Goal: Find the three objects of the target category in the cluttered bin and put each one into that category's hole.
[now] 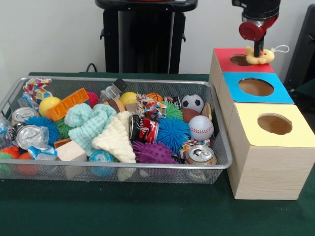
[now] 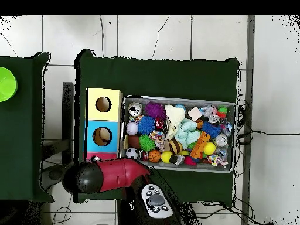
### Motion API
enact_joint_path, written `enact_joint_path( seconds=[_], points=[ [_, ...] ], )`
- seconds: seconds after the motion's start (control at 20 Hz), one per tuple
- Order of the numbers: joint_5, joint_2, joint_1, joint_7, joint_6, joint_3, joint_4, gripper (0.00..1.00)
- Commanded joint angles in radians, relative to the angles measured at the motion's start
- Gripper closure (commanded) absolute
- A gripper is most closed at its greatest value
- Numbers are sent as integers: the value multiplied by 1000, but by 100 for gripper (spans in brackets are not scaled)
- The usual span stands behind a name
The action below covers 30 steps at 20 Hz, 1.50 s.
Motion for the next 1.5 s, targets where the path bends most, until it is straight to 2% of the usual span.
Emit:
enact_joint_path(
  seconds=[0.05,0.3,0.55,0.7,0.8,1.0,1.5],
  points=[
    [-27,64,-49,185,18,-72,-52,100],
    [-38,69,-64,182,33,-102,-49,100],
    [-113,96,-136,62,46,-68,-67,100],
    [-154,108,-156,46,69,-87,-82,100],
    [-196,109,-161,23,121,-105,-104,100],
    [-230,126,-201,22,115,-94,-114,100],
    [-198,108,-178,84,147,-74,-120,100]
  ],
)
